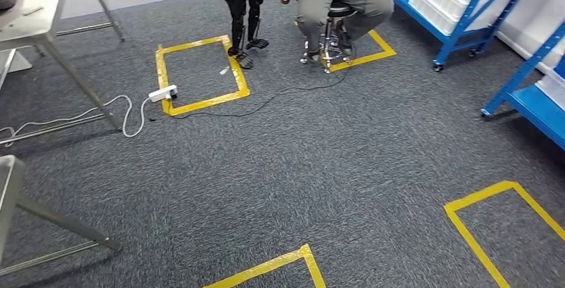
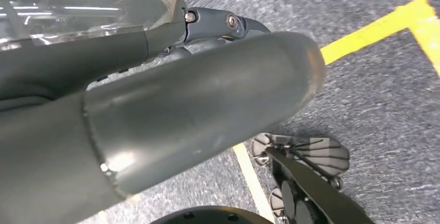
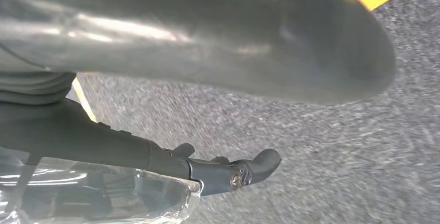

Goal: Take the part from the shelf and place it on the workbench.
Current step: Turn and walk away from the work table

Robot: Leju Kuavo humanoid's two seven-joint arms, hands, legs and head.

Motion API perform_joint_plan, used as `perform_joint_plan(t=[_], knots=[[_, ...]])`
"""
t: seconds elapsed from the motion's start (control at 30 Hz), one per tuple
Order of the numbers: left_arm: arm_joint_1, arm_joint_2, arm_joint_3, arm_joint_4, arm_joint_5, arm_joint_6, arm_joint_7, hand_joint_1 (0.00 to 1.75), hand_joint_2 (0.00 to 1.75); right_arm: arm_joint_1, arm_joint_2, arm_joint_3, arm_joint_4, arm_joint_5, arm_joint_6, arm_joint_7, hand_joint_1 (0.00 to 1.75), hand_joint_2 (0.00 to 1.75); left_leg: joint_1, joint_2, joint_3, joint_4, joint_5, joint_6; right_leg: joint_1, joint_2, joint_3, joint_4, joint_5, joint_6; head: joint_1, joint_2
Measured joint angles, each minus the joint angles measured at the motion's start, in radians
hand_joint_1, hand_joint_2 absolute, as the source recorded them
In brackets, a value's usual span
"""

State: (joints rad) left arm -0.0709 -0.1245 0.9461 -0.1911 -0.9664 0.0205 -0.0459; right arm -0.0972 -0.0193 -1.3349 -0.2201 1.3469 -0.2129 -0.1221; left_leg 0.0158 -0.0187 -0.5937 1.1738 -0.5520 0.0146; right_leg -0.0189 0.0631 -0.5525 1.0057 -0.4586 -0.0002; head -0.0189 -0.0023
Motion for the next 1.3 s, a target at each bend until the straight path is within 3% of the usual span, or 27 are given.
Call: perform_joint_plan(t=[0.07,0.1,0.17,0.2,0.27,0.33,0.4,0.43,0.47,0.53,0.6,0.67,0.7,0.77,0.83,0.9,0.93,1.0,1.07,1.13,1.2,1.23,1.3], knots=[[0.000,0.000,0.000,0.000,0.000,0.001,0.000,0.00,0.00,-0.002,0.001,0.001,0.000,-0.001,0.000,0.000,0.00,0.00,0.005,-0.041,0.047,-0.112,0.047,0.001,0.004,0.024,-0.005,0.005,0.001,0.005,0.000,0.000],[0.000,0.000,0.000,0.000,0.000,0.001,0.000,0.00,0.00,-0.003,0.001,0.001,0.000,-0.001,0.000,0.000,0.00,0.00,0.005,-0.055,0.057,-0.139,0.054,0.001,0.006,0.034,-0.011,0.007,0.004,0.011,0.001,0.000],[-0.001,0.000,0.000,0.000,-0.001,0.001,0.000,0.00,0.00,-0.001,0.001,0.002,0.000,-0.001,0.000,0.000,0.00,0.00,-0.002,-0.045,0.058,-0.150,0.055,0.008,0.005,0.055,-0.025,0.004,0.011,0.025,0.001,0.000],[-0.002,0.000,0.000,0.000,-0.001,0.001,0.000,0.00,0.00,0.001,0.001,0.002,0.000,-0.001,0.000,0.000,0.00,0.00,-0.004,-0.033,0.059,-0.155,0.060,0.015,0.004,0.053,-0.031,0.007,0.012,0.031,0.001,0.000],[-0.002,0.000,0.000,0.000,-0.001,0.001,-0.001,0.00,0.00,0.002,0.002,0.002,0.000,-0.002,0.002,0.000,0.00,0.00,-0.005,-0.008,0.059,-0.166,0.070,0.031,0.006,0.012,-0.062,0.057,-0.014,0.030,0.003,0.000],[-0.001,0.001,0.000,0.000,-0.004,0.000,-0.001,0.00,0.00,-0.003,0.003,0.002,0.000,-0.004,0.007,0.000,0.00,0.00,-0.008,0.021,0.056,-0.169,0.073,0.039,0.006,-0.036,-0.120,0.178,-0.071,0.021,0.006,0.000],[0.000,0.003,0.000,0.000,-0.007,0.000,-0.001,0.00,0.00,-0.003,0.005,0.002,0.000,-0.006,0.011,0.001,0.00,0.00,-0.011,0.050,0.053,-0.168,0.073,0.040,0.005,-0.048,-0.161,0.276,-0.106,0.024,0.006,0.000],[0.000,0.003,0.000,0.000,-0.009,0.000,-0.001,0.00,0.00,-0.002,0.005,0.002,0.000,-0.007,0.013,0.001,0.00,0.00,-0.012,0.063,0.052,-0.168,0.073,0.040,0.004,-0.051,-0.155,0.275,-0.102,0.030,0.006,0.000],[0.000,0.003,0.000,0.000,-0.010,-0.001,-0.001,0.00,0.00,0.000,0.005,0.002,0.000,-0.008,0.014,0.002,0.00,0.00,-0.012,0.076,0.052,-0.168,0.072,0.039,0.002,-0.058,-0.128,0.235,-0.086,0.039,0.006,0.000],[-0.001,0.003,0.000,-0.001,-0.014,-0.002,-0.001,0.00,0.00,-0.001,0.005,0.002,0.000,-0.010,0.014,0.003,0.00,0.00,-0.014,0.099,0.054,-0.166,0.070,0.035,0.001,-0.092,-0.047,0.097,-0.045,0.050,0.007,0.000],[-0.002,0.004,0.000,-0.001,-0.016,-0.004,-0.001,0.00,0.00,-0.005,0.005,0.002,0.000,-0.011,0.014,0.003,0.00,0.00,-0.018,0.119,0.057,-0.164,0.065,0.024,0.005,-0.118,-0.002,0.013,-0.023,0.042,0.006,0.000],[-0.006,0.005,0.000,-0.001,-0.017,-0.004,-0.001,0.00,0.00,-0.003,0.004,0.002,0.000,-0.012,0.014,0.003,0.00,0.00,-0.019,0.136,0.063,-0.164,0.062,0.012,0.012,-0.106,-0.003,0.003,-0.019,0.024,0.004,0.000],[-0.009,0.006,0.000,-0.001,-0.017,-0.004,0.001,0.00,0.00,-0.002,0.003,0.002,0.000,-0.011,0.014,0.003,0.00,0.00,-0.016,0.137,0.064,-0.163,0.059,0.006,0.008,-0.096,-0.003,0.002,-0.017,0.017,0.004,0.000],[-0.013,0.006,0.000,-0.001,-0.017,-0.004,0.004,0.00,0.00,-0.001,0.001,0.002,0.000,-0.008,0.015,0.005,0.00,0.00,-0.010,0.099,0.053,-0.125,0.027,-0.006,0.001,-0.076,0.002,-0.002,-0.011,0.003,0.002,0.000],[-0.012,0.006,0.000,-0.001,-0.016,-0.005,0.008,0.00,0.00,-0.004,0.001,0.002,0.000,-0.007,0.016,0.006,0.00,0.00,-0.005,0.043,0.004,-0.013,-0.040,-0.013,0.000,-0.057,0.002,-0.002,-0.006,-0.006,0.000,0.000],[-0.010,0.006,0.000,-0.001,-0.015,-0.005,0.010,0.00,0.00,-0.006,0.000,0.002,0.000,-0.006,0.017,0.008,0.00,0.00,-0.005,0.023,-0.051,0.101,-0.084,-0.014,0.004,-0.034,-0.001,-0.002,-0.004,-0.010,0.000,0.000],[-0.010,0.006,0.000,-0.001,-0.015,-0.005,0.010,0.00,0.00,-0.005,0.000,0.002,0.000,-0.006,0.017,0.009,0.00,0.00,-0.005,0.020,-0.060,0.116,-0.078,-0.012,0.006,-0.021,-0.001,-0.001,-0.004,-0.011,0.000,0.000],[-0.009,0.007,0.000,-0.001,-0.015,-0.004,0.011,0.00,0.00,-0.005,0.001,0.002,0.000,-0.005,0.017,0.012,0.00,0.00,-0.005,0.008,-0.028,0.038,-0.015,-0.005,0.008,0.006,0.001,-0.001,-0.003,-0.011,0.000,0.000],[-0.009,0.007,0.000,-0.001,-0.015,-0.003,0.011,0.00,0.00,-0.007,0.002,0.003,0.000,-0.006,0.017,0.013,0.00,0.00,-0.004,-0.040,0.031,-0.091,0.046,0.006,0.011,0.030,0.000,0.001,-0.002,-0.010,0.000,0.000],[-0.009,0.008,0.000,-0.001,-0.016,-0.003,0.010,0.00,0.00,-0.008,0.005,0.003,0.000,-0.008,0.017,0.015,0.00,0.00,-0.007,-0.070,0.058,-0.154,0.061,0.011,0.011,0.052,-0.008,0.002,0.002,-0.001,0.001,0.000],[-0.010,0.008,0.000,-0.001,-0.017,-0.002,0.009,0.00,0.00,-0.006,0.006,0.003,0.000,-0.009,0.017,0.016,0.00,0.00,-0.012,-0.050,0.061,-0.165,0.063,0.018,0.009,0.073,-0.020,-0.001,0.009,0.013,0.000,0.000],[-0.011,0.007,0.000,-0.001,-0.017,-0.001,0.009,0.00,0.00,-0.004,0.006,0.003,0.000,-0.010,0.017,0.016,0.00,0.00,-0.012,-0.037,0.063,-0.173,0.069,0.023,0.009,0.064,-0.027,0.002,0.008,0.018,0.000,0.000],[-0.011,0.006,0.000,-0.001,-0.017,-0.001,0.009,0.00,0.00,-0.003,0.006,0.003,0.001,-0.011,0.017,0.017,0.00,0.00,-0.010,-0.009,0.069,-0.190,0.079,0.032,0.011,0.014,-0.056,0.050,-0.018,0.020,0.003,0.000]])
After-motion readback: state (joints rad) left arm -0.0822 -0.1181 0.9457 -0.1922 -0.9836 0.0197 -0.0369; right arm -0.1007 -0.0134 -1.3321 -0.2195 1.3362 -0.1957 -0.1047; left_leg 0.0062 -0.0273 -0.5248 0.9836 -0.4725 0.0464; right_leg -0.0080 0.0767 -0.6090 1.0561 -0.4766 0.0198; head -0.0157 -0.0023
